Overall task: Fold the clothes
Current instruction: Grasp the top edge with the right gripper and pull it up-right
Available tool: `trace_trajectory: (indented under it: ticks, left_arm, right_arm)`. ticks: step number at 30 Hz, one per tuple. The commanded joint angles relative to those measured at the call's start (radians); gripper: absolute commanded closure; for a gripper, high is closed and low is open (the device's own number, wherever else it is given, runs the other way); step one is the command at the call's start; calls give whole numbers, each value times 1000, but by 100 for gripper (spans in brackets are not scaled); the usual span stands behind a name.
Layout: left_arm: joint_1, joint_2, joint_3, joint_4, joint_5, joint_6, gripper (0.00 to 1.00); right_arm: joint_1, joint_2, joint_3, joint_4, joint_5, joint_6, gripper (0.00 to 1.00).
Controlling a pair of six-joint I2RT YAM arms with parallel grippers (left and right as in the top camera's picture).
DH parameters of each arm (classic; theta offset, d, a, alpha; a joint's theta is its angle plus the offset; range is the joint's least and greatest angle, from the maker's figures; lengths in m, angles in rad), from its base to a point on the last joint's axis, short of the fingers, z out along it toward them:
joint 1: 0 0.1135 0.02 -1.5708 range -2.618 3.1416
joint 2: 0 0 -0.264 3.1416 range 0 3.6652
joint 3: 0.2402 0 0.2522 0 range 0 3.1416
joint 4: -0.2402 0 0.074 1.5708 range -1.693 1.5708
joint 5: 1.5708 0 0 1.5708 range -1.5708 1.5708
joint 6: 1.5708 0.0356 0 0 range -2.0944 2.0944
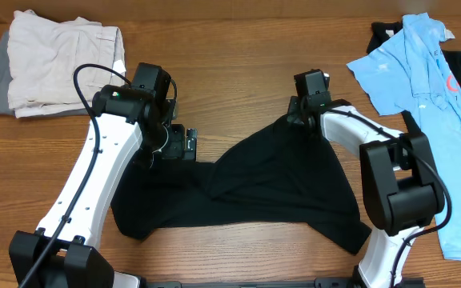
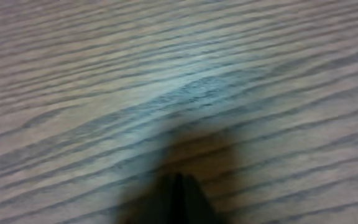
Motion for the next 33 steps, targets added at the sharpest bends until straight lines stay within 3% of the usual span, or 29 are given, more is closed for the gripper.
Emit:
trace_trajectory:
  ticks: [1,16,17,18,20,21,26,29,33]
  left_arm:
    - [-1,-21,-3,1,10,-14,0]
    - [-1,-21,-4,23,7,-14,1]
    - [-1,-21,-4,24,6,-14,0]
    - [-1,-21,-4,26,7,-14,0]
    - [-1,-21,-4,26,11,-14,0]
    - [-1,-22,-4,26,12,-14,0]
    - [-7,-21,-4,32,54,7,3]
    - [-27,-20,-4,68,93,35,10]
    - [-47,19,-4,115,93,30,12]
  right_arm:
    - [-8,37,34,-7,52,53,96]
    - [-200,37,376,-168,333,73,96]
    - [-224,37,385,-180,330,74,89]
    - [-249,37,393,-198,321,75,73]
    - [-294,37,403,-246,293,78,5]
    - [-309,37,407,-273,282,78,0]
    - [-362,25,437,-412,219,79,0]
    - [-365,-6,460,-479,168,105,0]
    - [-365,-80,479,-556,-10,108,0]
